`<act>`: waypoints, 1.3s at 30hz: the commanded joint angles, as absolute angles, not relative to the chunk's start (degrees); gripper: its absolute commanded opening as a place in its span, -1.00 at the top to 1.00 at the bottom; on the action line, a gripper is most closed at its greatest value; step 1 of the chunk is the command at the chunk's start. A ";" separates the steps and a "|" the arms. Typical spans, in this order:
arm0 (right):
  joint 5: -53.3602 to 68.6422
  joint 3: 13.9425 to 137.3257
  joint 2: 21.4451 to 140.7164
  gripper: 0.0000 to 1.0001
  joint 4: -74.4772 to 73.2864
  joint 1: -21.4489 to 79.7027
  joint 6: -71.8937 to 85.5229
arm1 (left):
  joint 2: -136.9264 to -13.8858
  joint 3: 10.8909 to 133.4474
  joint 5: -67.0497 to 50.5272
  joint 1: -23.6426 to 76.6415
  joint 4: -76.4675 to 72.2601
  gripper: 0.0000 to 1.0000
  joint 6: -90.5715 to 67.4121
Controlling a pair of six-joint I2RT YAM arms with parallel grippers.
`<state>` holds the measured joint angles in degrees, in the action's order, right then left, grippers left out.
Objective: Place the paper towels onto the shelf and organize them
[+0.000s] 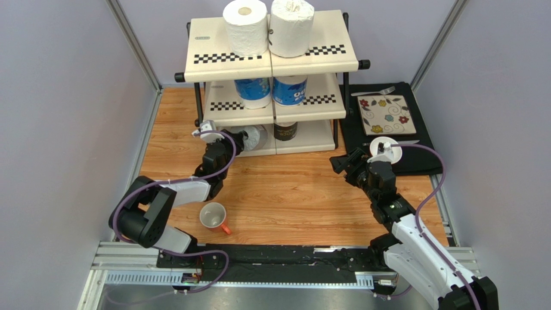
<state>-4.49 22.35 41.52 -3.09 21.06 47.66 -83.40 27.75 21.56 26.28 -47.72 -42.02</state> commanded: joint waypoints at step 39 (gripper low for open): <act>-4.92 24.08 40.34 -0.68 -3.25 20.65 47.20 | -87.98 31.82 20.48 27.77 -58.35 -0.64 -44.03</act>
